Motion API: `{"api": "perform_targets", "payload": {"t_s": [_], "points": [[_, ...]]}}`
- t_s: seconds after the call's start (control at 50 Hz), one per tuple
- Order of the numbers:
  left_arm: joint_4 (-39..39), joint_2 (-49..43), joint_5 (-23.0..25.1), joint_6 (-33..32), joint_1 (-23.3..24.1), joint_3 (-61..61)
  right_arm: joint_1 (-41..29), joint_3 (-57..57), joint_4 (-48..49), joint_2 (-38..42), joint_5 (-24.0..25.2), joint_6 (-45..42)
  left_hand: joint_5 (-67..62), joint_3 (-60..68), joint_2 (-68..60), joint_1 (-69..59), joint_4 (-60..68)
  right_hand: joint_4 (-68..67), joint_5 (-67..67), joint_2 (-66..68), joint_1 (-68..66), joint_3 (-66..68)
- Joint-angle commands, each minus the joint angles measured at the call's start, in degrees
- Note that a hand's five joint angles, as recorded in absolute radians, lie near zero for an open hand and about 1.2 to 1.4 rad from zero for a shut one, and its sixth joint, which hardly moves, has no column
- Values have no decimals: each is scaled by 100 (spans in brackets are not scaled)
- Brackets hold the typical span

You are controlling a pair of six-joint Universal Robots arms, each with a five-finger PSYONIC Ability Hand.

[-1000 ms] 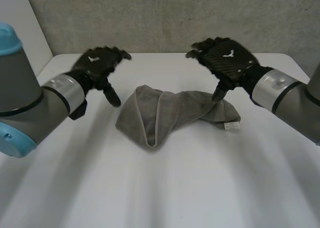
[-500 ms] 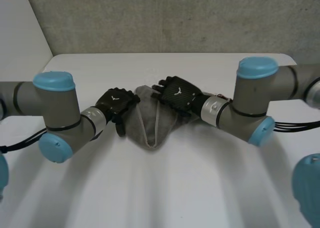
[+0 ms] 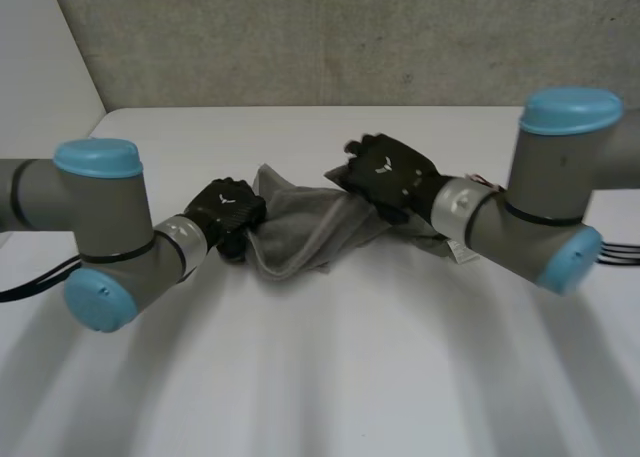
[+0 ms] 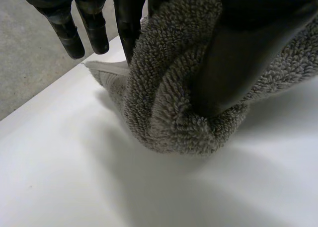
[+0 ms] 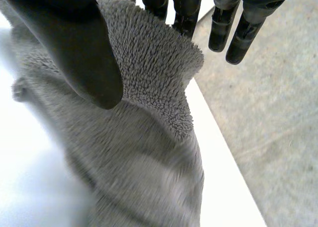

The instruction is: Fold the towel.

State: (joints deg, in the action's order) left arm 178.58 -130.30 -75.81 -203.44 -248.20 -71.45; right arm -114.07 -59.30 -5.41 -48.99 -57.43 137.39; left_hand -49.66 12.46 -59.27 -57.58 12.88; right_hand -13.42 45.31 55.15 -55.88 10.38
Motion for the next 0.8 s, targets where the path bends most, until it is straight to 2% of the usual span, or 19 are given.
{"api": "perform_targets", "payload": {"t_s": [0.02,0.04,0.18,0.36,0.4,0.46,0.6,0.66,0.8], "points": [[-166,751,14,59,35,-895,332,-1661,-56,-646,47,-1,1421,-246,1382,1213,-288,342,69,85,-13,-38],[-175,848,14,77,87,-1089,333,-1664,-57,-647,48,-1,1828,-246,1789,1620,-288,342,69,85,-13,-38],[-183,1129,5,77,413,-1670,570,-2603,-4,-1209,109,16,2000,-246,1961,1792,-288,342,53,68,4,-38],[-34,1209,23,77,351,-1776,587,-2692,40,-1332,109,51,2808,-246,2769,2600,-288,342,-200,-184,256,-38],[184,1148,23,77,334,-1785,570,-2701,189,-1315,109,156,3845,-246,3806,3637,-288,342,-484,-468,540,-38],[335,1139,14,77,343,-1803,561,-2710,330,-1280,109,236,3968,-246,3930,3761,-288,342,-519,-503,576,-38],[642,1174,31,68,360,-1820,500,-2842,1471,-1210,223,675,3918,-246,3879,3711,-288,342,-686,-671,743,-38],[660,1200,40,59,360,-1829,508,-2789,1657,-1078,232,684,3918,-246,3879,3710,-288,342,-1090,-1074,1147,-38],[669,1218,93,51,404,-1838,473,-2622,1675,-744,232,596,4053,-246,4014,3845,-288,342,-1074,-1059,1131,-38]]}}
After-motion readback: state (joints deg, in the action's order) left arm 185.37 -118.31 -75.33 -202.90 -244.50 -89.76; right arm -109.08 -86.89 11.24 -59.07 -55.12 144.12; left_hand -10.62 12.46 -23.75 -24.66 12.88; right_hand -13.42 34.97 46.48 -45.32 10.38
